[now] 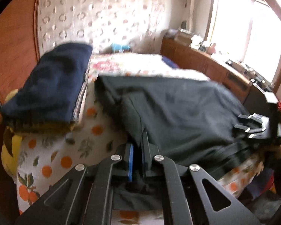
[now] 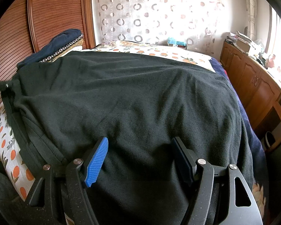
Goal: Fold small clothes
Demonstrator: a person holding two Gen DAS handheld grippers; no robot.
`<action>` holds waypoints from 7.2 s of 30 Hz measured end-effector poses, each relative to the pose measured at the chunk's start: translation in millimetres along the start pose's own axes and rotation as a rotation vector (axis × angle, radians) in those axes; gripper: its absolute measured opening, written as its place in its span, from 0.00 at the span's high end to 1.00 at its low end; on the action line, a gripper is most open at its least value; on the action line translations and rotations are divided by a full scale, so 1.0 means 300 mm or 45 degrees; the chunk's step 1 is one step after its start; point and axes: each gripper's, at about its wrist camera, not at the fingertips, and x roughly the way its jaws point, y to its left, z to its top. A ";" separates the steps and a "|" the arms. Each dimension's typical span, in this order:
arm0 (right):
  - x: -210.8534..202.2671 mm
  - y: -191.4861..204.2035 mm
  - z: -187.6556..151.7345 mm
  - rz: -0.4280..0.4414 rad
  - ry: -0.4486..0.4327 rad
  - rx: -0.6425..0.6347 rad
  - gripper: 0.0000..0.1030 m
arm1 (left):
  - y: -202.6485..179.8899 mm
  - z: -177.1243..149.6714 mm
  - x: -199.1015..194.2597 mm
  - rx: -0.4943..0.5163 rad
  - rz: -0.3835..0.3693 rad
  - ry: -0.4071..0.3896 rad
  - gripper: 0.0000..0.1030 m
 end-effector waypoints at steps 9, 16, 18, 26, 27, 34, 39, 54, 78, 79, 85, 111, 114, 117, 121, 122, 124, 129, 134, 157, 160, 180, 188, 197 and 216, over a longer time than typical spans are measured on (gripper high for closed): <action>0.001 -0.002 0.001 0.001 0.001 -0.001 0.31 | -0.138 0.130 -0.030 0.080 -0.122 -0.114 0.93; -0.004 -0.005 0.003 -0.017 0.002 -0.006 0.31 | -0.265 0.205 -0.024 0.142 -0.202 -0.147 0.94; -0.024 0.000 0.005 -0.049 -0.016 -0.024 0.31 | -0.298 0.229 -0.026 0.163 -0.220 -0.153 0.94; -0.173 -0.042 0.000 -0.116 -0.106 -0.010 0.31 | -0.471 0.324 0.016 0.252 -0.327 -0.157 0.94; -0.189 -0.049 -0.002 -0.128 -0.112 -0.007 0.31 | -0.493 0.329 0.027 0.266 -0.334 -0.151 0.94; -0.265 -0.072 -0.034 -0.187 -0.156 0.039 0.31 | -0.642 0.364 0.052 0.335 -0.427 -0.126 0.94; -0.299 -0.073 -0.058 -0.212 -0.191 0.071 0.31 | -0.727 0.386 0.018 0.357 -0.504 -0.135 0.93; -0.246 -0.029 -0.071 -0.163 -0.189 0.078 0.31 | -0.585 0.261 0.037 0.316 -0.360 -0.111 0.29; -0.029 -0.062 -0.004 0.053 0.016 -0.010 0.45 | -0.296 0.098 0.089 0.177 -0.139 -0.025 0.29; -0.036 -0.060 -0.004 0.053 0.009 -0.016 0.54 | -0.294 0.096 0.088 0.176 -0.138 -0.027 0.29; -0.083 -0.034 -0.004 0.043 -0.066 -0.042 0.88 | -0.290 0.094 0.087 0.171 -0.135 -0.031 0.29; -0.294 -0.101 -0.048 -0.076 -0.206 -0.009 0.92 | -0.303 0.078 0.075 0.164 -0.144 -0.048 0.29; -0.242 -0.134 -0.110 -0.132 -0.113 0.026 0.92 | -0.313 0.081 0.073 0.168 -0.146 -0.051 0.29; -0.232 -0.142 -0.155 -0.214 -0.071 0.043 0.73 | -0.322 0.082 0.073 0.172 -0.147 -0.050 0.29; -0.265 -0.135 -0.156 -0.251 -0.082 0.071 0.54 | -0.329 0.080 0.075 0.172 -0.147 -0.047 0.29; -0.274 -0.127 -0.153 -0.253 -0.088 0.070 0.54 | -0.330 0.080 0.074 0.172 -0.148 -0.048 0.29; -0.283 -0.102 -0.141 -0.252 -0.105 0.053 0.53 | -0.330 0.080 0.075 0.172 -0.147 -0.048 0.29; -0.281 -0.060 -0.089 -0.197 -0.163 0.012 0.47 | -0.334 0.082 0.069 0.174 -0.150 -0.058 0.29; -0.241 0.021 -0.051 -0.101 -0.182 -0.033 0.35 | -0.337 0.082 0.056 0.172 -0.146 -0.072 0.29; 0.195 0.307 0.170 0.246 0.095 -0.374 0.35 | -0.232 0.071 0.023 0.091 -0.106 -0.105 0.29; 0.235 0.309 0.178 0.253 0.125 -0.377 0.35 | -0.228 0.068 0.023 0.092 -0.108 -0.103 0.29; 0.143 0.154 0.289 0.198 -0.034 -0.226 0.91 | -0.236 0.064 0.030 0.104 -0.122 -0.084 0.28; 0.135 -0.084 0.462 -0.110 -0.128 -0.169 0.92 | -0.256 0.058 0.041 0.117 -0.140 -0.067 0.28; 0.295 -0.329 0.478 -0.446 0.006 0.137 0.82 | -0.283 0.046 0.057 0.138 -0.156 -0.039 0.28; -0.083 -0.125 0.010 -0.050 0.008 0.090 0.57 | -0.438 0.011 0.102 0.231 -0.233 0.025 0.28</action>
